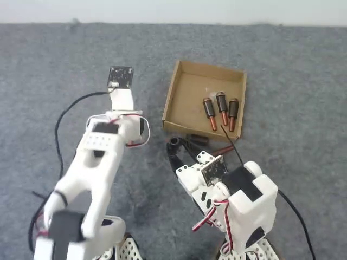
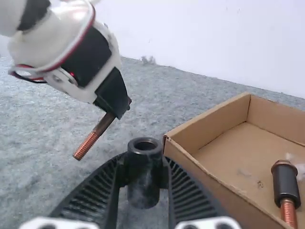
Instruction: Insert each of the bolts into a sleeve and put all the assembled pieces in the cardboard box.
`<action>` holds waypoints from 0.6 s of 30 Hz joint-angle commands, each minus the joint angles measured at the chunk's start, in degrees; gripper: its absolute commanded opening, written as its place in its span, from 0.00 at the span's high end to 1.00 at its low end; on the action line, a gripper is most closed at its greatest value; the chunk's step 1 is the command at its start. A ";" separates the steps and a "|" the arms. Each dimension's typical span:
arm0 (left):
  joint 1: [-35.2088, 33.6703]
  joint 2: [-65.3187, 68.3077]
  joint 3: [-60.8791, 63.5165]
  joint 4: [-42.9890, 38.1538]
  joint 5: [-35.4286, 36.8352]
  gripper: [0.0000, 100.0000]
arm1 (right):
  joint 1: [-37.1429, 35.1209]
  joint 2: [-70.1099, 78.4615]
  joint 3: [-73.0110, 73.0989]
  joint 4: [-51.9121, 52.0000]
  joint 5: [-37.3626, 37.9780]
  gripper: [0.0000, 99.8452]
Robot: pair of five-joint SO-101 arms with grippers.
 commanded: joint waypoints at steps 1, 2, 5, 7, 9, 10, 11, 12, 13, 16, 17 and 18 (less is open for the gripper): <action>1.41 -12.13 5.85 -7.91 0.44 0.99 | -0.57 -0.40 -1.23 -1.63 1.05 0.99; 1.67 -13.89 7.69 -10.02 0.70 0.99 | -0.57 -0.31 -1.23 -1.63 1.05 0.99; 2.90 -18.11 12.53 -14.51 4.31 0.99 | -0.57 -0.04 -1.85 -1.54 1.05 0.99; 3.96 -20.48 14.64 -15.30 6.07 0.99 | -0.57 -0.04 -2.11 -1.36 1.05 0.99; 4.92 -22.51 15.69 -15.30 6.95 0.99 | -0.57 -0.04 -2.11 -1.27 1.05 0.99; 5.27 -23.47 15.96 -15.30 6.95 0.99 | -0.57 -0.04 -2.11 -1.27 1.05 0.99; 5.71 -24.53 16.48 -15.38 6.95 0.99 | -0.57 -0.04 -2.11 -1.19 1.05 0.99; 6.15 -25.58 16.84 -15.38 6.95 0.99 | -0.57 -0.04 -2.11 -1.19 1.05 0.99; 6.77 -26.64 17.27 -15.38 6.95 0.99 | -0.57 -0.04 -2.11 -1.19 1.05 0.99; 8.79 -29.80 19.12 -15.47 6.95 0.99 | -0.57 -0.04 -2.11 -1.19 1.05 0.99; 9.49 -30.86 19.74 -15.47 6.95 0.99 | -0.57 -0.04 -2.11 -1.19 1.05 0.99; 10.02 -31.82 20.26 -15.47 6.95 0.99 | -0.57 -0.04 -2.11 -1.19 1.05 0.99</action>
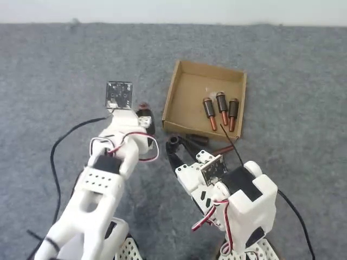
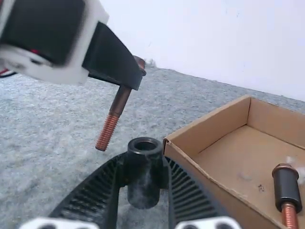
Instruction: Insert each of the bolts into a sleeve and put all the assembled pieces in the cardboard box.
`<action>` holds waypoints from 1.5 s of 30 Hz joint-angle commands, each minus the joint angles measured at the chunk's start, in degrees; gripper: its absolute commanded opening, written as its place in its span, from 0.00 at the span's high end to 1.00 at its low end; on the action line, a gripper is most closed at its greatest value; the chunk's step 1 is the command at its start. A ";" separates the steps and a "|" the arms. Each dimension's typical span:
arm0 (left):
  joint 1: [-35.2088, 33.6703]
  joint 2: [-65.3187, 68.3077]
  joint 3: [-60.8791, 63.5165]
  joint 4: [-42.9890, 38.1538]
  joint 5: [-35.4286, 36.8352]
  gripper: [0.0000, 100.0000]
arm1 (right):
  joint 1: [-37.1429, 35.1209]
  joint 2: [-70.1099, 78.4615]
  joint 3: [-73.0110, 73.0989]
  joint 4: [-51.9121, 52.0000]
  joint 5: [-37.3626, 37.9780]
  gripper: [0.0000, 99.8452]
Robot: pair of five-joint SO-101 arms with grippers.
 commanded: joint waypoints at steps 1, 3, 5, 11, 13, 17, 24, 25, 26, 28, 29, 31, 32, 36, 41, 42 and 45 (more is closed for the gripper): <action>2.90 -6.77 1.01 -1.49 0.53 0.99 | -0.48 -0.04 -1.32 -1.19 1.05 0.99; 3.52 -8.53 1.80 -1.49 0.53 0.99 | -0.48 -0.04 -1.41 -1.19 1.05 0.99; 3.78 -10.02 2.24 -1.49 0.53 0.99 | -0.48 -0.04 -1.41 -1.19 1.05 0.99; 3.78 -14.59 2.77 -1.49 0.53 0.99 | -0.48 -0.04 -1.41 -1.19 1.05 0.99; 3.78 -16.00 4.09 -3.08 0.53 0.99 | -0.48 -0.04 -1.41 -1.19 1.05 0.99; 3.78 -19.69 12.44 -16.35 0.53 0.99 | -0.48 -0.04 -1.41 -1.19 1.05 0.99; 7.03 -27.43 23.16 -31.91 0.53 0.99 | -0.48 0.04 -1.67 -1.19 1.05 0.99; 8.35 -28.40 23.16 -30.51 0.53 0.99 | -0.48 0.04 -1.85 -1.10 1.05 0.99; 9.67 -29.45 23.25 -29.10 0.53 0.99 | -0.48 0.04 -1.85 -1.10 1.05 0.99; 11.87 -32.00 23.25 -26.90 0.53 0.99 | -0.48 0.04 -1.93 -1.10 1.05 0.99; 12.75 -33.32 23.25 -25.76 0.53 0.99 | -0.48 0.04 -1.93 -1.10 1.05 0.99; 13.80 -36.13 22.99 -22.59 0.53 0.99 | -0.48 0.04 -1.76 -1.10 1.05 0.99; 13.80 -37.36 22.37 -20.31 0.53 0.99 | -0.48 0.04 -1.76 -1.10 1.05 0.99; 13.89 -42.11 20.44 -11.25 0.53 0.99 | -0.48 0.04 -1.76 -1.10 1.05 0.99; 13.98 -45.54 22.02 -9.23 0.53 0.99 | -0.57 0.04 -1.58 -1.10 1.05 0.99; 13.89 -45.89 22.73 -9.23 0.53 0.99 | -0.57 0.04 -1.58 -1.10 1.05 0.99; 13.98 -46.59 24.40 -9.23 0.53 0.99 | -0.57 0.04 -1.58 -1.19 1.05 0.99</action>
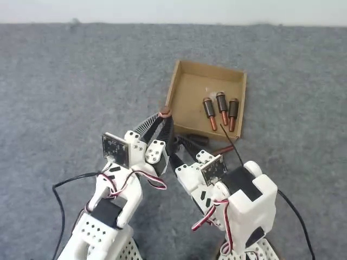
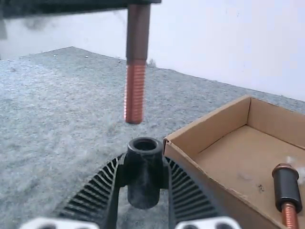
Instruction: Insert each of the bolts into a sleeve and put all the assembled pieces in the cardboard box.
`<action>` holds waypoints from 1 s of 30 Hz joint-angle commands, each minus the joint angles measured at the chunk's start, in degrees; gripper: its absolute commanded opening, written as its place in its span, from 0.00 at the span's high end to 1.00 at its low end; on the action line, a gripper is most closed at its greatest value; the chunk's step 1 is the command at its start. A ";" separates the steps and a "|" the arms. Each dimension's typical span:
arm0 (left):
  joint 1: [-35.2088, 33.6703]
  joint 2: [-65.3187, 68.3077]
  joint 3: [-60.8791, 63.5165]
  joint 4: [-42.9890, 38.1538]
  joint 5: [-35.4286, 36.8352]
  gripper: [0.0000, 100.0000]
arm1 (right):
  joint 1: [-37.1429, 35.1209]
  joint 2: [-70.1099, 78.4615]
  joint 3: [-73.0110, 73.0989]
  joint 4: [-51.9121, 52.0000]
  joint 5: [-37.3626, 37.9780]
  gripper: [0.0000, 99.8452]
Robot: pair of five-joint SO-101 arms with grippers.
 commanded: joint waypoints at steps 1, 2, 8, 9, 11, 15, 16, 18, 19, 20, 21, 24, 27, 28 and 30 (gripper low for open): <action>0.53 -2.55 1.01 0.26 0.35 0.99 | -0.57 0.04 -1.58 -1.27 0.97 0.99; 0.53 -2.73 1.45 0.26 0.44 0.99 | -0.57 0.04 -1.49 -1.36 0.97 0.99; 1.58 -4.22 3.47 0.18 0.44 0.99 | -1.71 -0.48 -0.26 -1.63 1.05 0.99; 1.58 -4.22 3.47 0.18 0.44 0.99 | -1.71 -0.48 0.00 -2.15 1.05 0.99; 1.67 -4.48 3.47 0.18 0.44 0.99 | -1.71 -0.48 0.00 -2.86 0.97 0.99; 1.76 -4.31 3.47 0.18 0.44 0.99 | -1.71 -0.48 0.09 -3.03 1.05 0.99; 1.76 -4.22 3.47 0.18 0.44 0.99 | -1.71 -0.48 0.09 -3.03 1.05 0.99; 1.76 -4.22 3.47 0.18 0.44 0.99 | -1.80 -0.48 0.09 -3.03 1.05 0.99; 1.76 -4.13 3.47 0.18 0.44 0.99 | -1.80 -0.48 0.18 -3.03 1.14 0.99; 1.76 -4.13 3.47 0.18 0.44 0.99 | -1.80 -0.48 0.18 -3.03 1.14 0.99; 1.76 -4.13 3.47 0.26 0.44 0.99 | -1.80 -0.48 0.26 -3.03 1.14 0.99; 1.76 -4.04 3.47 0.97 0.44 0.99 | -2.15 -0.48 0.88 -3.21 1.14 0.99; 1.76 -4.04 3.47 2.55 0.44 0.99 | -2.42 -0.48 1.05 -3.03 1.58 0.99; 1.67 -4.04 3.47 2.90 0.44 0.99 | -2.42 -0.48 1.05 -3.03 2.46 0.99; 1.67 -4.04 3.47 3.87 0.44 0.99 | -2.33 -0.48 1.05 -2.77 4.04 0.99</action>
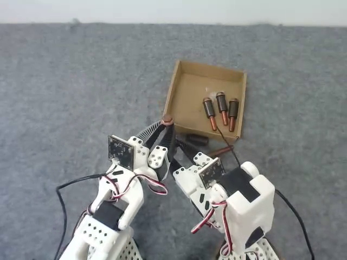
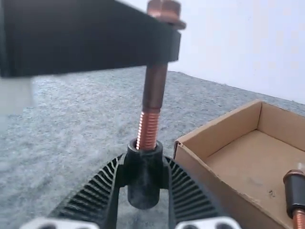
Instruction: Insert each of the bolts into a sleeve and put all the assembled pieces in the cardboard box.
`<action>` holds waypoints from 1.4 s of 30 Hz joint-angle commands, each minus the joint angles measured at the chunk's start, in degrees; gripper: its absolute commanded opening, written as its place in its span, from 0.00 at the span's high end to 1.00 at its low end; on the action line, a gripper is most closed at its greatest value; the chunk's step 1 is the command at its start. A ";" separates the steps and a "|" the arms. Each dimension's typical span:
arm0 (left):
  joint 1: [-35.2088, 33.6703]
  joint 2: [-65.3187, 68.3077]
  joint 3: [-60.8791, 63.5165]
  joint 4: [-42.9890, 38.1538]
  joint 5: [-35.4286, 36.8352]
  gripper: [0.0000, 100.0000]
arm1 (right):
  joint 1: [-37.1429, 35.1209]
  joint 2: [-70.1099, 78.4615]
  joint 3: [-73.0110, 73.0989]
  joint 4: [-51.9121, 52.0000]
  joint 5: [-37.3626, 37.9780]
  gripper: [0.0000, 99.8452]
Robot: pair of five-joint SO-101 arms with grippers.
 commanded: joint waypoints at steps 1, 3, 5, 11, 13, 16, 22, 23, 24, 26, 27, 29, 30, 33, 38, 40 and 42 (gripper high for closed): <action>0.35 -1.05 -0.57 1.23 0.44 0.99 | -0.31 -0.84 0.53 -1.36 2.99 0.99; 0.26 -1.14 -0.57 1.41 0.44 0.99 | -0.13 -0.84 0.53 -1.36 2.99 0.99; 0.18 -1.14 -0.57 1.49 0.44 0.99 | -0.04 -0.92 0.53 -1.45 2.99 0.99; 0.09 -1.14 -0.57 8.00 0.00 0.99 | 0.92 -0.92 0.44 -1.80 2.81 0.99; 0.09 -1.49 -0.57 9.67 0.00 0.99 | 1.45 -0.92 0.44 -1.80 2.73 0.99; 0.09 -1.49 -0.57 10.46 -0.09 0.99 | 1.54 -0.92 0.35 -1.89 2.73 0.99; 0.18 -1.23 -0.57 13.19 -0.53 0.99 | 1.63 -1.01 0.53 -3.56 2.64 0.99; 0.18 -1.14 -0.57 13.36 -1.49 0.99 | 1.63 -1.01 0.53 -3.82 2.37 0.99; 0.18 -1.14 -0.57 13.71 -2.55 0.99 | 1.63 -1.01 0.88 -4.09 1.23 0.99; 0.09 -1.14 -0.57 13.98 -3.43 0.99 | 1.63 -1.27 1.14 -4.35 -1.05 0.99; 0.09 -1.14 -0.57 13.98 -3.52 0.99 | 1.63 -1.89 1.41 -4.35 -1.49 0.99; 0.09 -1.14 -0.57 13.98 -3.52 0.99 | 2.86 -4.00 1.93 -3.82 -2.46 0.99; 0.09 -1.14 -0.57 13.98 -3.52 0.99 | 3.65 -5.23 2.20 -3.82 -3.25 0.99; 0.09 -1.14 -0.57 13.98 -3.69 0.99 | 5.58 -8.92 3.08 -2.33 -5.98 0.99; 0.09 -1.14 -0.57 14.42 -3.69 0.99 | 5.76 -15.43 4.57 4.18 -8.26 0.99; 0.09 -1.14 -0.57 15.65 -3.78 0.99 | 5.85 -17.54 4.66 6.64 -8.70 0.99; 0.09 -1.14 -0.57 16.00 -3.78 0.99 | 5.85 -19.03 4.66 8.84 -8.70 0.99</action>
